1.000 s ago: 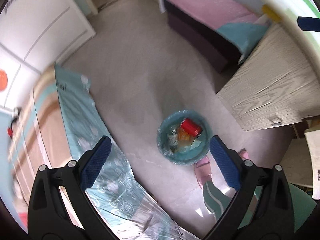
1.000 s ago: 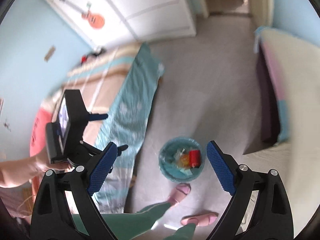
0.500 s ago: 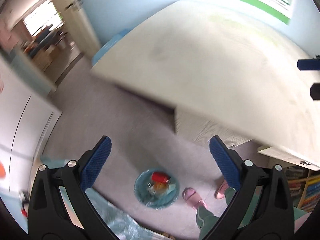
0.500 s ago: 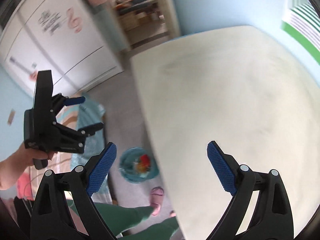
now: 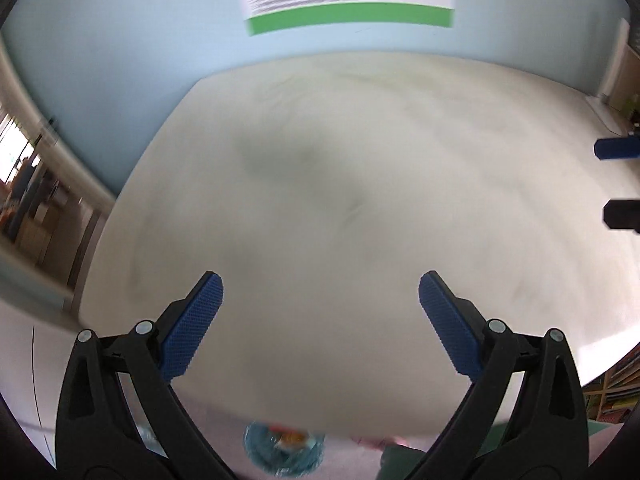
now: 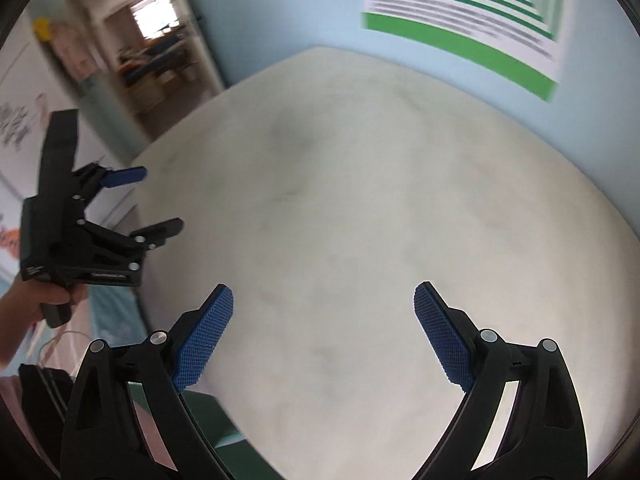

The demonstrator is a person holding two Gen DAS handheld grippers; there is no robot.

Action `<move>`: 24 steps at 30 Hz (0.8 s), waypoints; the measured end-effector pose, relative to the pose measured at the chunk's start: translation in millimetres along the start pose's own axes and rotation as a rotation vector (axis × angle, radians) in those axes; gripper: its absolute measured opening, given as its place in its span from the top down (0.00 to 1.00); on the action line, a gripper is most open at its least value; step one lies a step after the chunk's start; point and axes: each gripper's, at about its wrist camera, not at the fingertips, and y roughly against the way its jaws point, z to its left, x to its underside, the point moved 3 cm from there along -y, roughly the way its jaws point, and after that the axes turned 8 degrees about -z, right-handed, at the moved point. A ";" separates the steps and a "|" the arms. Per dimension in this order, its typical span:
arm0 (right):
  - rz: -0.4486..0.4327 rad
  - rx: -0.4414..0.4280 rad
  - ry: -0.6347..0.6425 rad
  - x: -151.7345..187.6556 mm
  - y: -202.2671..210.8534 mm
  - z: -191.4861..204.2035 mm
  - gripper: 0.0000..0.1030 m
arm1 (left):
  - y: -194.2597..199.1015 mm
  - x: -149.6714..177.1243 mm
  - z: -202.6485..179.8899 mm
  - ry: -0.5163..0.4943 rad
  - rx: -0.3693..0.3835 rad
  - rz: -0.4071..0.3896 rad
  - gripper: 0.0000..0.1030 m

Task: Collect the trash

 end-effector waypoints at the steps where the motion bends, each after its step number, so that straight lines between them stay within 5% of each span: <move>1: -0.004 0.012 -0.031 4.6 4.9 -14.8 0.11 | -4.3 -8.4 -12.3 -0.012 0.007 -0.009 0.07; 11: -0.035 0.116 -0.210 24.8 29.9 -82.1 0.11 | -25.5 -77.6 -105.9 -0.089 0.105 -0.076 0.06; 19: -0.118 0.276 -0.397 38.3 45.0 -103.2 0.11 | -29.5 -103.9 -126.0 -0.104 0.207 -0.118 0.06; 24: -0.170 0.380 -0.520 59.0 54.3 -110.3 0.11 | -37.3 -110.6 -128.0 -0.087 0.208 -0.118 0.06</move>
